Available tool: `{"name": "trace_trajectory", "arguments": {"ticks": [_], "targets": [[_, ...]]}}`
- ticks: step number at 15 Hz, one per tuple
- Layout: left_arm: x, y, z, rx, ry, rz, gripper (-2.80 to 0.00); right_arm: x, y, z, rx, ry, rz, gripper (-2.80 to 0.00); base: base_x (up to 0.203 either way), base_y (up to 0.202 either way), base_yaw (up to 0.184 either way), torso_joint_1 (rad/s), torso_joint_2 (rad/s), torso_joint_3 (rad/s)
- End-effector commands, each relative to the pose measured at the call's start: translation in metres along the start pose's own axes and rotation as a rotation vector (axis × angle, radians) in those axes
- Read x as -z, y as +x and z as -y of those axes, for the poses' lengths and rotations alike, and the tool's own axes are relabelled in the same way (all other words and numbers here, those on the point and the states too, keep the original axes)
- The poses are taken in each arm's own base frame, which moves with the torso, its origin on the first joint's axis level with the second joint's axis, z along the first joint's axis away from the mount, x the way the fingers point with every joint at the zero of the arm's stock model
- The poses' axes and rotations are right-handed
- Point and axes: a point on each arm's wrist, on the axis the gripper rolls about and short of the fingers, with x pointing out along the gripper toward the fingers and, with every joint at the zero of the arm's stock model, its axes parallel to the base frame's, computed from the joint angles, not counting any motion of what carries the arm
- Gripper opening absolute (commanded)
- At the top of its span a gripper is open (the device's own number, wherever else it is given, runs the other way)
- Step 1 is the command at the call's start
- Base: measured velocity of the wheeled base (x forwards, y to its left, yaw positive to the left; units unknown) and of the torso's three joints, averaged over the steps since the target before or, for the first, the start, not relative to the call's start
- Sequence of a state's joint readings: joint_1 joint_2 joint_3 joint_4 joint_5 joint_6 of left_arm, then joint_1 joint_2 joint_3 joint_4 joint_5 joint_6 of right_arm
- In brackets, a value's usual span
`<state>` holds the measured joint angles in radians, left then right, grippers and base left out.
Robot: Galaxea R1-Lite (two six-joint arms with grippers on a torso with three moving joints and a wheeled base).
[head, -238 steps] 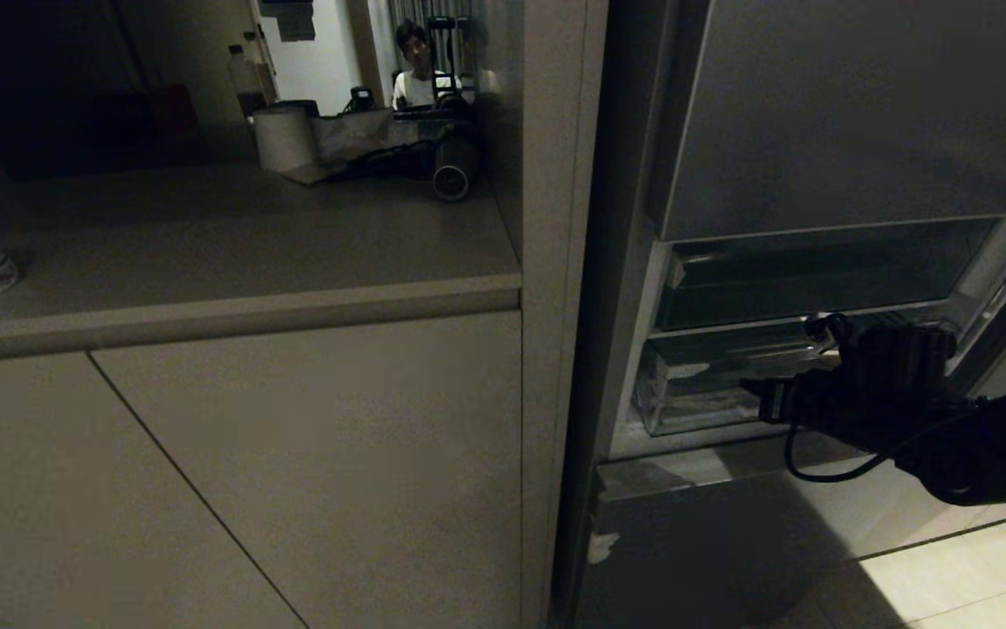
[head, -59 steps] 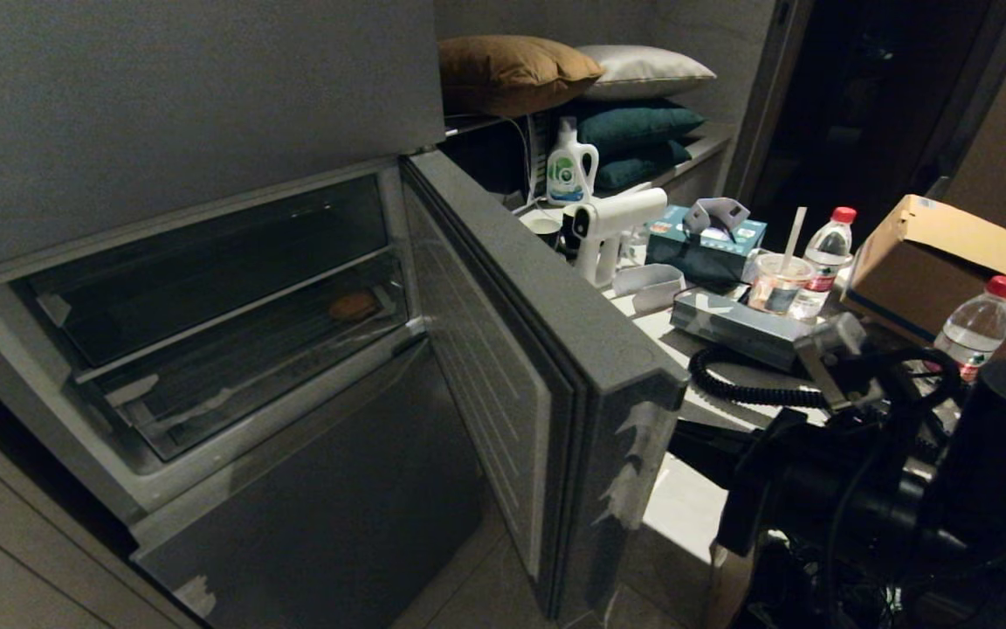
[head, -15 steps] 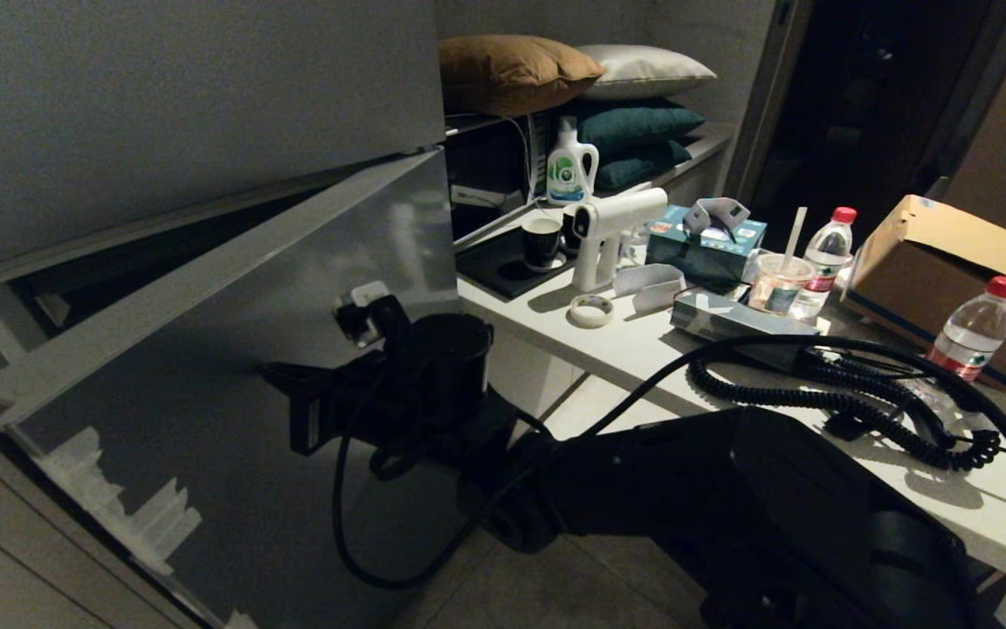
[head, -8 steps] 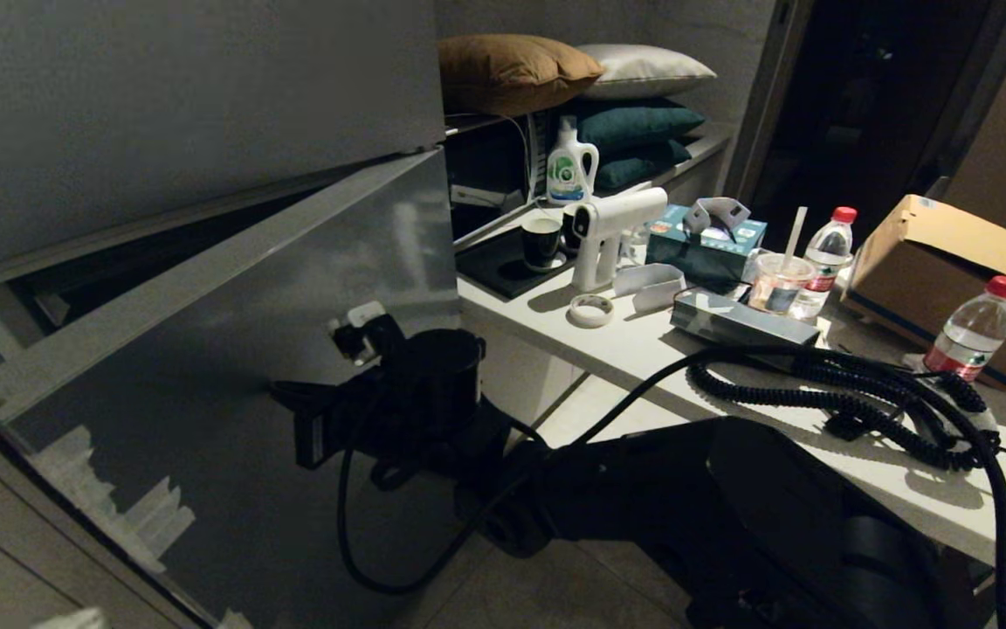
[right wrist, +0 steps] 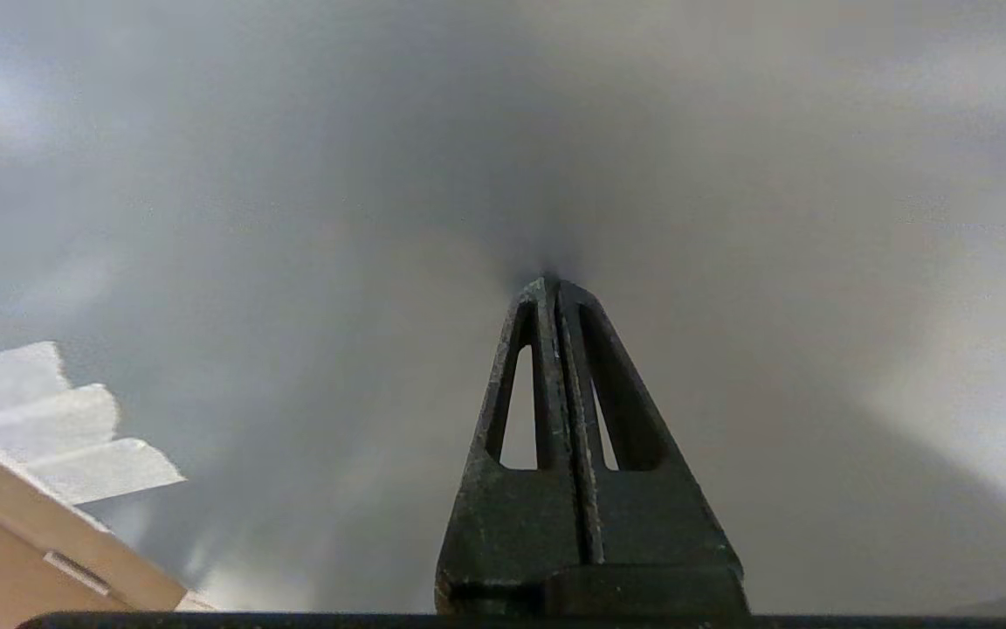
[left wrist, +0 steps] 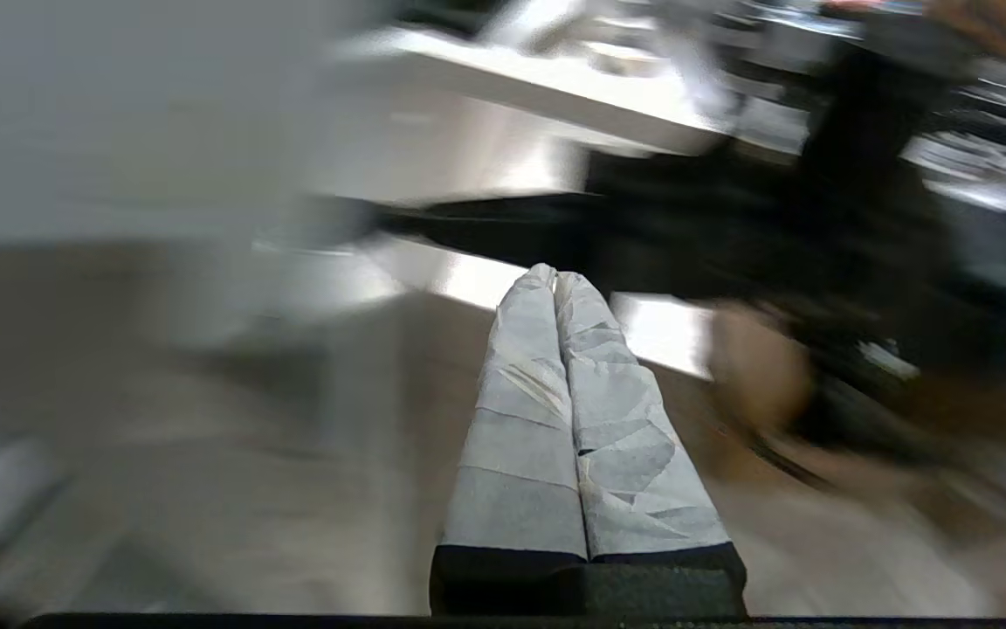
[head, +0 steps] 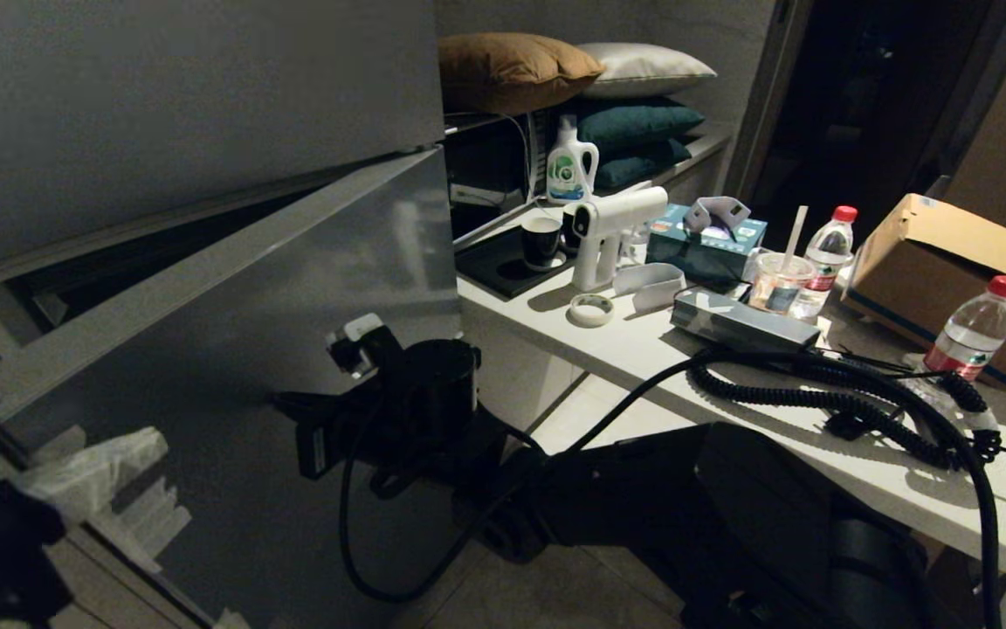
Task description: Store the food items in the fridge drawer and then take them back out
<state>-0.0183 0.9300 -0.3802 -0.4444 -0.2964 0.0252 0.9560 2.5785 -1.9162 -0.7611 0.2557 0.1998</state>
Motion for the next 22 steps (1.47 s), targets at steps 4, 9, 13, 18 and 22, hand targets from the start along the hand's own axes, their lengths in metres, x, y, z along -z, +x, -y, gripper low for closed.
{"name": "trace_trajectory", "arguments": {"ticks": [4,9,13,18,22], "targets": [[-0.005,0.003,-0.01,-0.325,-0.037,0.084,-2.8,0.002,-0.002,-0.001,0.033,-0.021,-0.005,-2.8,0.0,0.0,0.0,0.0,0.0,0.0],[-0.009,0.027,-0.02,-0.447,-0.047,0.102,-2.8,-0.014,-0.044,-0.017,0.062,-0.022,-0.107,-2.8,0.0,0.0,0.0,0.0,0.0,0.0],[0.001,0.066,-0.034,-0.519,-0.055,0.074,-2.8,-0.07,-0.125,-0.059,0.042,-0.036,-0.13,-2.8,0.0,0.0,0.0,0.0,0.0,0.0],[0.017,0.114,-0.068,-0.628,-0.054,0.121,-2.8,-0.137,-0.257,-0.11,0.023,-0.059,-0.013,-2.8,0.0,0.0,0.0,0.0,0.0,0.0],[-0.004,0.11,-0.074,-0.622,-0.041,0.29,-2.8,-0.159,-0.368,-0.132,0.169,-0.073,0.108,-2.8,0.0,0.0,0.0,0.0,0.0,0.0]]}}
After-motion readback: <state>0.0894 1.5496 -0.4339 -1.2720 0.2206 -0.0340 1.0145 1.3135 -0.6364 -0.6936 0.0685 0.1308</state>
